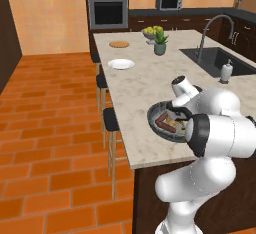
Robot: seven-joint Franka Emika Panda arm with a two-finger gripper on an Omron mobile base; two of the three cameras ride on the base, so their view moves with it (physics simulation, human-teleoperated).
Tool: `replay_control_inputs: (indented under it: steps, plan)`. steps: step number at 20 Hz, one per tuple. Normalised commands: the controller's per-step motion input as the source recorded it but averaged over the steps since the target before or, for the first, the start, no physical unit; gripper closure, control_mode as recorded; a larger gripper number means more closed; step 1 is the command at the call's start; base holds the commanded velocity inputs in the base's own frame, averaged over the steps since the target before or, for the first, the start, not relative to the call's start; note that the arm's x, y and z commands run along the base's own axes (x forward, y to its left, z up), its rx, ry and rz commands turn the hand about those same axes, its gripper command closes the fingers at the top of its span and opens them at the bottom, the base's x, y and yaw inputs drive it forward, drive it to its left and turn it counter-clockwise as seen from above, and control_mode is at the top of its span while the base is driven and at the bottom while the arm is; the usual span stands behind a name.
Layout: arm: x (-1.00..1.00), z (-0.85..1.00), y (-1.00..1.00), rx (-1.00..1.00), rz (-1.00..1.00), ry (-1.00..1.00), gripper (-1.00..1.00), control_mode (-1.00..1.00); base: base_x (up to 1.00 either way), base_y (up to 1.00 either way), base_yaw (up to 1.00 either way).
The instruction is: Place one bun and one sausage from the bowl on each plate.
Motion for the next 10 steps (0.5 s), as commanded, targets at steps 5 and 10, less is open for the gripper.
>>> replay_control_inputs:
  steps: [5, 10]
  plan:
    - [0.20, -0.09, -0.05, 0.06, 0.03, -0.01, -1.00, -1.00, 0.00, 0.00, 0.00]
    - [0.01, -0.19, 0.00, 0.01, 0.00, -0.02, -1.00, -1.00, 0.00, 0.00, 0.00]
